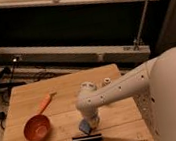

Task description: Wipe the white sponge on the table

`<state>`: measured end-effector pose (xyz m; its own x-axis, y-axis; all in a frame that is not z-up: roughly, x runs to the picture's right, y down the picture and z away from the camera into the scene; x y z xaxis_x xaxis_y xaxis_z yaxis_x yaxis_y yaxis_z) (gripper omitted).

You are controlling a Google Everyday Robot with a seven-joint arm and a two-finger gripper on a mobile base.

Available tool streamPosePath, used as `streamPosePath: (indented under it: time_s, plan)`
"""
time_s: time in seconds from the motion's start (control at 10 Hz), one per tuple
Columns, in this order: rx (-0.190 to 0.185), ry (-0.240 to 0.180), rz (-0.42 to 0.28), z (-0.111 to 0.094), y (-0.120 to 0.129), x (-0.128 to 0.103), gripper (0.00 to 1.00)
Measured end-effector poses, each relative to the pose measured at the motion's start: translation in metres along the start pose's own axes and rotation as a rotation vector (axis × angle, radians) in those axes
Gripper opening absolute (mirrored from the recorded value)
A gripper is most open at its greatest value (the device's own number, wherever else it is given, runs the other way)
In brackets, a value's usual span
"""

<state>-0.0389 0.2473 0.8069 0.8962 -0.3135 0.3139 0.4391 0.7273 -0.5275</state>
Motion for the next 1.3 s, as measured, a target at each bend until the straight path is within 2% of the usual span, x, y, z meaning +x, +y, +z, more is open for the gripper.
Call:
streamPosePath:
  time_s: [0.7,1.3]
  plan:
    - [-0.015,0.004,0.011,0.0,-0.008,-0.006,0.59]
    - [-0.03,-0.015,-0.015,0.003,-0.015,-0.026,0.59]
